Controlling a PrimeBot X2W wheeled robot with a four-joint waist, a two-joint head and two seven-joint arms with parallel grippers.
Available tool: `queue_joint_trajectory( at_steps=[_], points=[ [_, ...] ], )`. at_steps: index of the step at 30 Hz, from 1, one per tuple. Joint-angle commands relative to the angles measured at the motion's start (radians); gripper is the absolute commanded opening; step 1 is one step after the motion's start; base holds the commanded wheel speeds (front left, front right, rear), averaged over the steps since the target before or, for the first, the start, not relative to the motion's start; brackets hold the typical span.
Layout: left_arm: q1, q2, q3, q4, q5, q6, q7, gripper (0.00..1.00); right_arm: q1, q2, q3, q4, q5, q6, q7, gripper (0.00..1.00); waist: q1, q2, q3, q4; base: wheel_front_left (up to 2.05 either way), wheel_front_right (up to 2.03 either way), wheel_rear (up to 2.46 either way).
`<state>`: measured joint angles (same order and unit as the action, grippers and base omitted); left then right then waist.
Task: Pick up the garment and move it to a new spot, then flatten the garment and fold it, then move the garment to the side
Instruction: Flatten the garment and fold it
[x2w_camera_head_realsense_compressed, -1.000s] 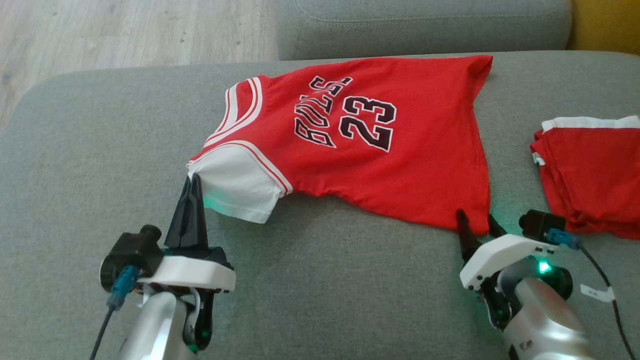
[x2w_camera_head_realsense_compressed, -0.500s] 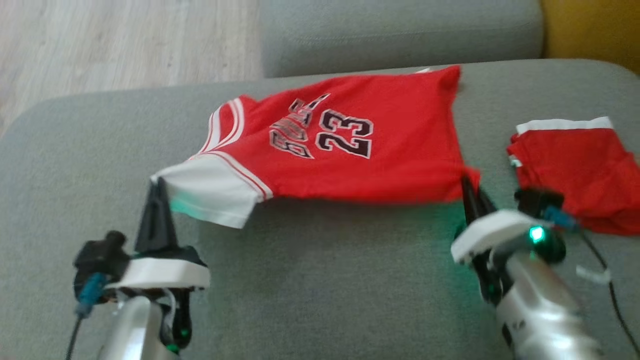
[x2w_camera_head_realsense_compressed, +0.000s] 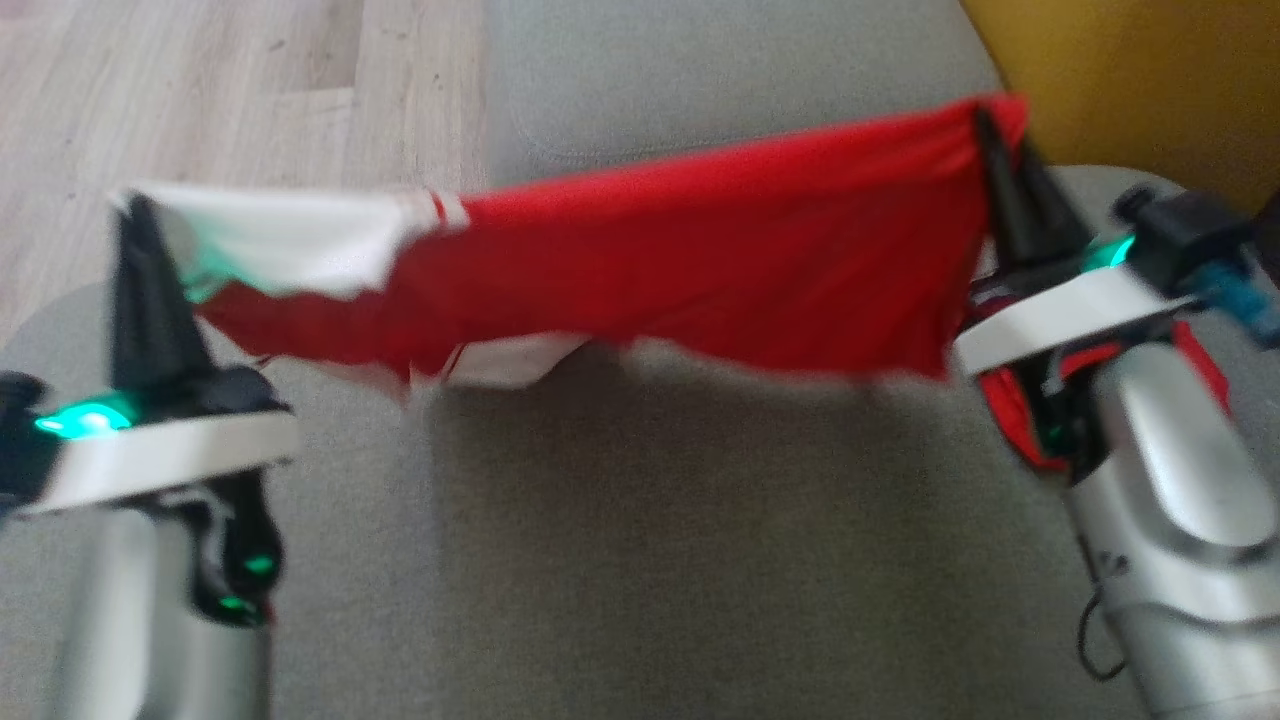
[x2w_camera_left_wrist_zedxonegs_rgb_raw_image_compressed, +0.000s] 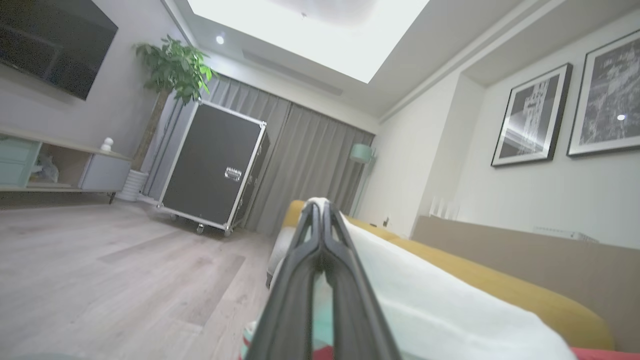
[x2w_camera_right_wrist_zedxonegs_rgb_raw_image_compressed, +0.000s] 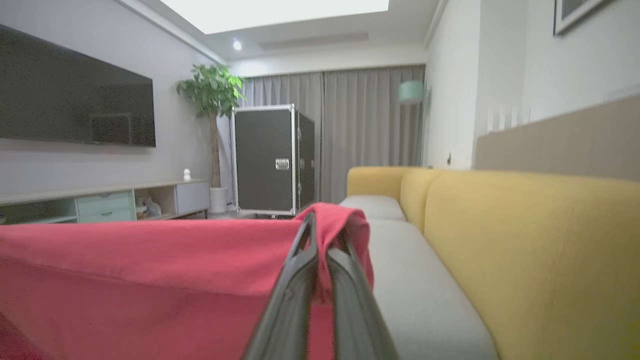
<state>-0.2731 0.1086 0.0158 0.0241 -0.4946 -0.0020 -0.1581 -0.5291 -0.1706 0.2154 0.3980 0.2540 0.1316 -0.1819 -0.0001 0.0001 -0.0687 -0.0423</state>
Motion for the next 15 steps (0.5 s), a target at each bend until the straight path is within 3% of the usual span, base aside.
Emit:
queue_joint_trajectory(
  at_steps=[1,10,15],
  points=[
    [-0.061,0.037,0.052,-0.054,-0.004,0.013,0.007,0.0,-0.05,-0.005,0.004,-0.058,-0.002,-0.001,0.009,0.0,0.0001,-0.0001,-0.005,-0.001,0.0,0.0,0.0],
    [-0.115,0.085,0.083,-0.355,-0.053,0.077,0.195,0.0,0.053,-0.026,-0.091,-0.42,-0.018,-0.001,0.186,0.0,0.0001,-0.0001,0.003,-0.002,0.0,0.0,0.0],
    [-0.21,0.16,0.055,-0.317,-0.048,0.065,0.318,0.0,0.032,-0.015,-0.092,-0.462,-0.026,-0.001,0.272,0.0,0.0001,-0.0001,0.055,0.003,0.0,0.0,0.0]
  ],
)
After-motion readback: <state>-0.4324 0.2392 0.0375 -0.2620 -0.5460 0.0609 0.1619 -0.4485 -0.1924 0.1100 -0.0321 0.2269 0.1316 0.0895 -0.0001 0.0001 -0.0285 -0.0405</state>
